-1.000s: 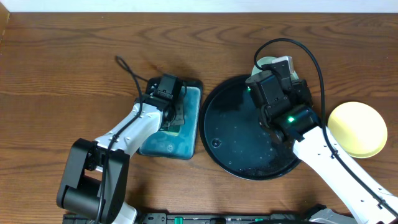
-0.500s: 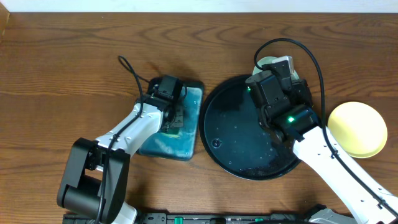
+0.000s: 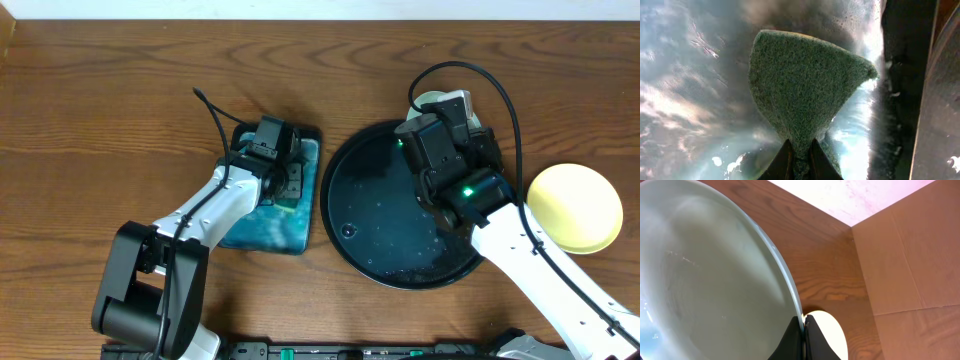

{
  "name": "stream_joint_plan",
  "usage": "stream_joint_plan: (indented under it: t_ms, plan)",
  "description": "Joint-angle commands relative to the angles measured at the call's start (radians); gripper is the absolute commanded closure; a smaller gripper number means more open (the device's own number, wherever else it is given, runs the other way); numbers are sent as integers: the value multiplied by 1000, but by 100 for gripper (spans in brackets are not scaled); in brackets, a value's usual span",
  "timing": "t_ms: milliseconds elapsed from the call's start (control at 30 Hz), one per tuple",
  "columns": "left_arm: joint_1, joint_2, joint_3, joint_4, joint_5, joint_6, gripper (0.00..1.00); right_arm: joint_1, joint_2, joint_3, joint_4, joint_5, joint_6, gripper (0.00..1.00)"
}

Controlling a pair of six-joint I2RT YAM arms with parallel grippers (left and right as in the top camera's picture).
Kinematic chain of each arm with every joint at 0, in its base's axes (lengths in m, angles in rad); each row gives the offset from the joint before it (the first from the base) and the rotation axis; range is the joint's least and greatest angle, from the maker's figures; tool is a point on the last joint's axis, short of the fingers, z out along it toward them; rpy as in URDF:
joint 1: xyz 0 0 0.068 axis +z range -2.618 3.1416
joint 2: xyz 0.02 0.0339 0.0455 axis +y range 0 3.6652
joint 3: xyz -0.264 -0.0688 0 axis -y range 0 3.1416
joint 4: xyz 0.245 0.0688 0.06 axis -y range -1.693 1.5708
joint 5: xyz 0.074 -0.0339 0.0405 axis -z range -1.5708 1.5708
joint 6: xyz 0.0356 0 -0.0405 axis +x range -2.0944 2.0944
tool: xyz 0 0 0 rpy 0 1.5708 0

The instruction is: Clean dirty plates on tray and stack at the side

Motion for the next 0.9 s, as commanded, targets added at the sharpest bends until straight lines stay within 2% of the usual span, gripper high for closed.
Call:
stream_joint_plan:
  t_ms: [0, 300, 500, 867]
  plan:
    - [0, 9, -7, 12, 13, -43, 92, 10, -17, 8, 1, 23, -7, 99]
    - [1, -48, 13, -66, -76, -42, 92, 10, -17, 8, 0, 21, -7, 99]
    - [1, -98, 15, -97, -93, -42, 89, 10, -17, 8, 0, 20, -7, 99]
    - [0, 3, -22, -76, -93, -46, 89, 10, -17, 8, -1, 13, -7, 99]
